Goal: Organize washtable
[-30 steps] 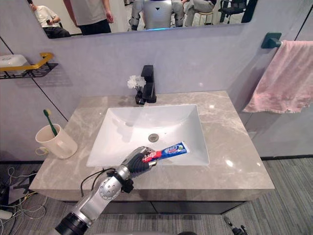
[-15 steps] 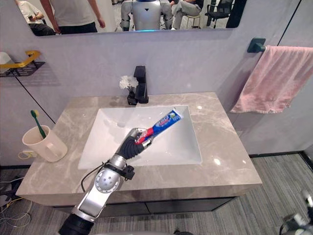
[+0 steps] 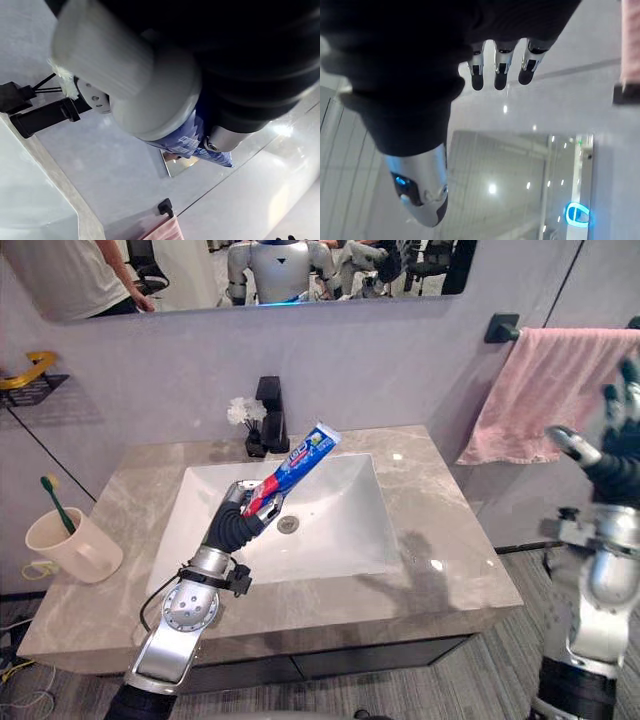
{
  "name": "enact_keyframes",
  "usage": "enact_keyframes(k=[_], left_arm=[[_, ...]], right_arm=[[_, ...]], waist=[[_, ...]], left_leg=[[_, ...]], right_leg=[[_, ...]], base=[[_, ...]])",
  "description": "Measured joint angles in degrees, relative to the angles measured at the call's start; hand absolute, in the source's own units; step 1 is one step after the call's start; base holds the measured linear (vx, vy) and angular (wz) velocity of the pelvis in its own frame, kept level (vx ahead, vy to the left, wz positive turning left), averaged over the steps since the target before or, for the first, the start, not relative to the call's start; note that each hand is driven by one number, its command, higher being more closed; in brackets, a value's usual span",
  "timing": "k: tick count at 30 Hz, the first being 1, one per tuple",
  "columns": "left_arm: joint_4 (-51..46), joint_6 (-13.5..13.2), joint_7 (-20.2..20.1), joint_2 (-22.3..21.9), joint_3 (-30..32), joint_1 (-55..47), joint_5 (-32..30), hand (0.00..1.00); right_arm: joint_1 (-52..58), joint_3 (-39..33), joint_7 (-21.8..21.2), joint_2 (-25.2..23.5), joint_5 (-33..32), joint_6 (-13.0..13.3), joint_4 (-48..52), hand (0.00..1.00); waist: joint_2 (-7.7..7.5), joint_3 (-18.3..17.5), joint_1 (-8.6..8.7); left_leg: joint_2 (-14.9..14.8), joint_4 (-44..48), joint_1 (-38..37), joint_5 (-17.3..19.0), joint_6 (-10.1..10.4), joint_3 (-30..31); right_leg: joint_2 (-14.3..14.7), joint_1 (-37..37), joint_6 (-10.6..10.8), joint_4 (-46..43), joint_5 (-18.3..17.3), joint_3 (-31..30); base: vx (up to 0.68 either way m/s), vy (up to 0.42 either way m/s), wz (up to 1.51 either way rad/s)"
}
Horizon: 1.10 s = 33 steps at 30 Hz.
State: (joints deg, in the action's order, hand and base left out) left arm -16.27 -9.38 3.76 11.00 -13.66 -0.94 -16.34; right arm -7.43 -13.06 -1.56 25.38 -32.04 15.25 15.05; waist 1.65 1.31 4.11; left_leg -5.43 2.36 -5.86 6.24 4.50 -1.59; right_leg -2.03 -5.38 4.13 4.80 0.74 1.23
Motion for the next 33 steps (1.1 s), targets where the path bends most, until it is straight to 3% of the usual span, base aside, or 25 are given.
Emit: enact_keyframes(k=[2, 6, 18, 31, 32, 33], left_arm=[[0.0, 0.0, 0.1, 0.1, -1.5, 0.2, 0.1, 1.00], [0.0, 0.0, 0.1, -0.2, -4.1, 1.1, 0.1, 1.00], [0.0, 0.1, 1.7, -0.6, -6.9, 4.4, 0.5, 1.00], [2.0, 0.4, 2.8, -1.5, -9.6, 6.4, 0.6, 1.00], [2.5, 0.4, 2.8, -1.8, -10.2, 6.8, 1.0, 1.00], [2.9, 0.4, 2.8, -1.9, -10.9, 7.0, 1.1, 1.00]], right_arm=[[0.0, 8.8, -2.7, -1.8, -3.1, -2.1, 0.0, 0.00], [-0.1, 15.4, -5.0, -5.0, -5.4, -4.6, 0.0, 0.00], [-1.3, 27.2, -7.1, -10.1, -10.1, -7.6, -3.4, 0.00], [-4.2, 32.2, -7.1, -11.6, -12.5, -8.4, -6.9, 0.00], [-4.7, 32.2, -6.9, -11.7, -12.5, -8.5, -7.1, 1.00], [-4.9, 32.2, -6.8, -12.1, -12.5, -8.5, -7.1, 1.00]], waist=[[0.10, 0.0, -0.45], [0.10, 0.0, -1.83], [0.09, 0.0, -1.88], [0.07, -0.1, -1.84], [0.06, -0.1, -1.96], [0.05, -0.1, -1.96]], left_leg=[[0.2, 0.0, 0.1, -0.1, 0.0, 0.2], [0.5, 0.0, 0.5, -0.3, -0.2, 1.6], [1.3, -0.4, 1.7, -1.2, -0.7, 2.9], [1.5, -1.1, 3.2, -2.5, -0.8, 3.2], [1.5, -1.8, 3.1, -3.0, -0.9, 3.3], [1.6, -2.1, 3.1, -3.4, -0.8, 3.6]], right_leg=[[-0.2, -0.5, 0.0, 0.8, 0.4, 0.3], [-0.4, -0.8, 0.1, 0.8, 0.4, 1.8], [-1.2, -0.3, 0.3, 0.9, 0.7, 3.3], [-1.3, 1.1, 0.4, 0.9, 1.4, 3.6], [-1.4, 1.2, 0.4, 0.9, 1.5, 3.8], [-1.4, 1.2, 0.4, 0.9, 1.6, 4.1]], base=[[-0.02, 0.016, 0.11], [-0.01, 0.003, 0.15], [-0.02, 0.007, 0.08], [-0.01, 0.000, 0.00], [-0.05, -0.005, 0.09], [-0.06, -0.006, 0.11]])
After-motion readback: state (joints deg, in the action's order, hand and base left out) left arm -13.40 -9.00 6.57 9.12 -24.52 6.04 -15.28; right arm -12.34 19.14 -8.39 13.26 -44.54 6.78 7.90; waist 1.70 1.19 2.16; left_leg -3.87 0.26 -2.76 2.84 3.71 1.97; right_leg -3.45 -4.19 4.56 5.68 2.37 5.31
